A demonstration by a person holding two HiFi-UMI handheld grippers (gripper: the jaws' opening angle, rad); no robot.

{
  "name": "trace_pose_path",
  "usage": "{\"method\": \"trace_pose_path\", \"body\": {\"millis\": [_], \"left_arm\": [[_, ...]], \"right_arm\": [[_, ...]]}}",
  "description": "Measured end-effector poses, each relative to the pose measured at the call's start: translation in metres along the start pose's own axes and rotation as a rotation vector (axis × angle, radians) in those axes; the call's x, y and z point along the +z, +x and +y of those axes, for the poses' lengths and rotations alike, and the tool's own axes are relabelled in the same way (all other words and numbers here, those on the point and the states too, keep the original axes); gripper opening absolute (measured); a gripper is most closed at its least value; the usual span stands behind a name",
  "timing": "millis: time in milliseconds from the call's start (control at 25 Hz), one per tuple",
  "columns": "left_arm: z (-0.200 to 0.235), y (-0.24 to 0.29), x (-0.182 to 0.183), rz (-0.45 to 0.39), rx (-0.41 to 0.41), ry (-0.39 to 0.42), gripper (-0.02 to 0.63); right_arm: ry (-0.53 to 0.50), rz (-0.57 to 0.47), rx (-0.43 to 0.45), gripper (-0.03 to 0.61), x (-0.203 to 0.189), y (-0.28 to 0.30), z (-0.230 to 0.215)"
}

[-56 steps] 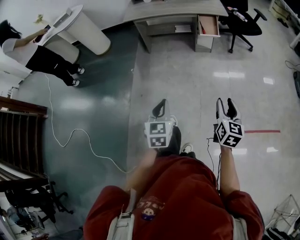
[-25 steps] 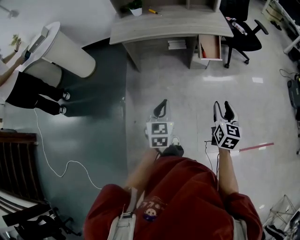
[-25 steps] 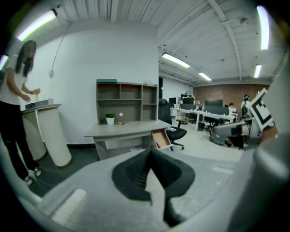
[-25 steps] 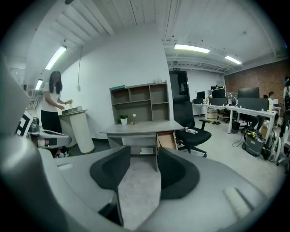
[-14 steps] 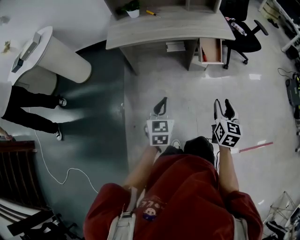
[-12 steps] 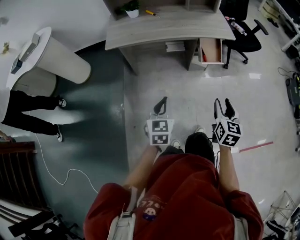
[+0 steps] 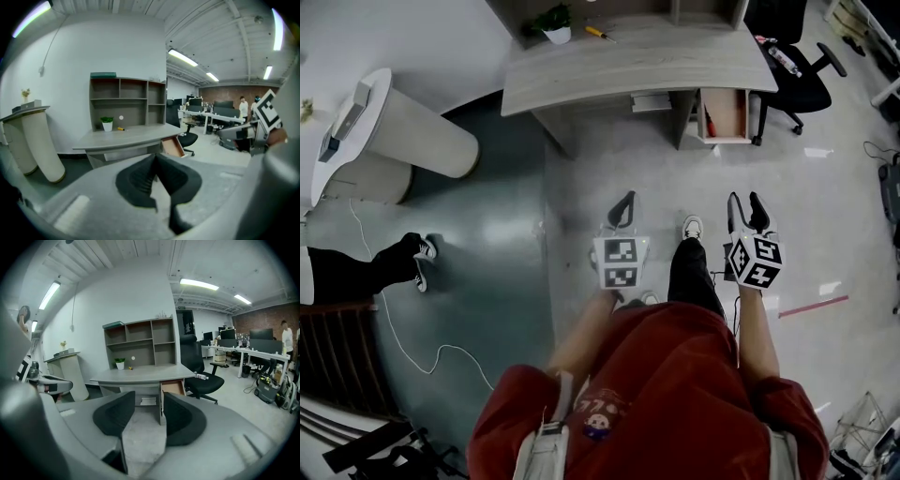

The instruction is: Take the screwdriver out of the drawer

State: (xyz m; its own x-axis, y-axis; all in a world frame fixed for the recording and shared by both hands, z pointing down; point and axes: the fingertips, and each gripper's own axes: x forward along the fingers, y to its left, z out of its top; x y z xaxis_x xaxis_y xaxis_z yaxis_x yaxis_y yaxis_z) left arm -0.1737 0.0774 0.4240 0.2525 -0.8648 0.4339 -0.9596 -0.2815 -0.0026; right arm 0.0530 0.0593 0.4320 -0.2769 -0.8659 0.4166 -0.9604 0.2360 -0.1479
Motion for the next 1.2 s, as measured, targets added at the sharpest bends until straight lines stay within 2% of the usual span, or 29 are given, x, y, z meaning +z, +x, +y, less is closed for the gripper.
{"method": "trace_pose_path", "body": {"millis": [280,480,720,1000,1200], "left_arm": [[0.0,0.104,0.048,0.021,0.046,-0.032,0.0],[0.006,0.183,0.084,0.048,0.088,-0.062,0.0],[0.001,0.259,0.122,0.056,0.13,-0.086,0.0],[-0.004,0.307,0.143,0.072,0.173,-0.065,0.0],[-0.003,0.316,0.14,0.084,0.19,-0.063,0.0]], "right_arm": [[0.013,0.047,0.053,0.175,0.045,0.103,-0.055],[-0.029,0.073,0.103,0.175,0.089,0.178,-0.094],[-0.047,0.115,0.162,0.175,0.114,0.247,-0.138],[-0.061,0.14,0.209,0.175,0.128,0.292,-0.165],[-0.064,0.147,0.223,0.175,0.128,0.305,-0.167]]}}
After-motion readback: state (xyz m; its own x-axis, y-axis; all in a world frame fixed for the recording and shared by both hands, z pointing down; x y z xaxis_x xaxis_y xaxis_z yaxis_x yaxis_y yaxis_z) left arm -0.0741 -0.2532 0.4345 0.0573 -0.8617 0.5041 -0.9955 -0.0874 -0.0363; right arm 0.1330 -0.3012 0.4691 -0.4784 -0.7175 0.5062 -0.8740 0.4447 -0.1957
